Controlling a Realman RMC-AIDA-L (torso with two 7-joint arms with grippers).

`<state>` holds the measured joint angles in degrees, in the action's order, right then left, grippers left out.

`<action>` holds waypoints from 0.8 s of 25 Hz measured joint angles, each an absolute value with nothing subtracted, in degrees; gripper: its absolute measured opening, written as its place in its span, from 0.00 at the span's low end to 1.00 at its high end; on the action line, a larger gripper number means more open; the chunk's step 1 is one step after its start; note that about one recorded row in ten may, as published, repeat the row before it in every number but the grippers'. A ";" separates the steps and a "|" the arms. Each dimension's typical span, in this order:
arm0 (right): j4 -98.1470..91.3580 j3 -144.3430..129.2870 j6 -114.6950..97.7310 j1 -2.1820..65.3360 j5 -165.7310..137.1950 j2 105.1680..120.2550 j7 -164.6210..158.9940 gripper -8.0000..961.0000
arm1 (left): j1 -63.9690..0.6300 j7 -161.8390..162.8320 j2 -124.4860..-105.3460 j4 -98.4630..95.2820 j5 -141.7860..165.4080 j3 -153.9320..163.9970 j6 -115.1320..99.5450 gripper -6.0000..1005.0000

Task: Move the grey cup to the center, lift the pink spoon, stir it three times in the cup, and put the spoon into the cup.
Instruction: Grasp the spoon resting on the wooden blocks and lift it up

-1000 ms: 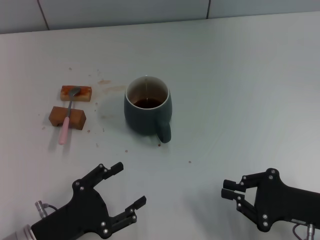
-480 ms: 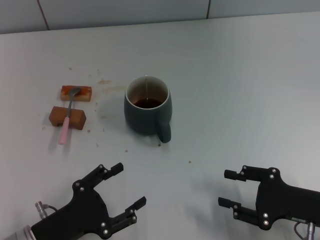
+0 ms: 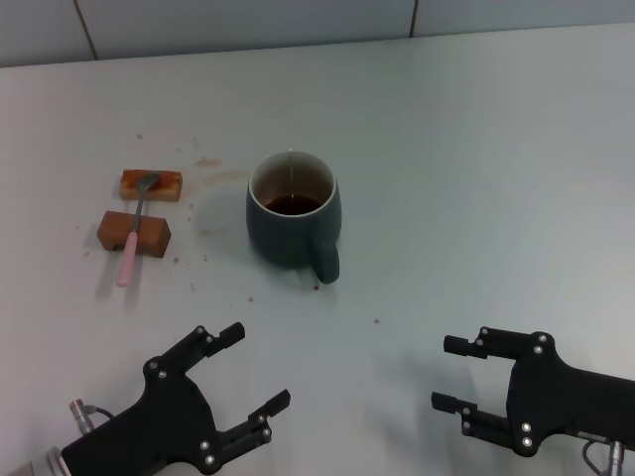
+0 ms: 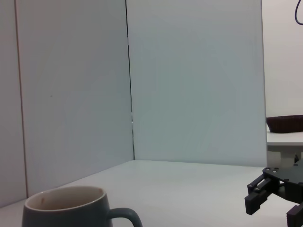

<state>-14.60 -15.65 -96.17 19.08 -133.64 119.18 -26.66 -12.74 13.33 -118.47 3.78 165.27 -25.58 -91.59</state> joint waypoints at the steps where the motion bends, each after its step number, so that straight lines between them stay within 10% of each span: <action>1: -14.59 -15.64 -96.37 19.09 -133.64 119.18 -26.65 0.60 | -12.74 13.33 -118.47 3.78 165.27 -25.58 -91.59 0.80; 20: -14.76 -15.00 -97.35 20.04 -133.33 119.00 -26.97 0.76 | -12.90 13.36 -118.47 3.78 165.30 -25.52 -91.44 0.80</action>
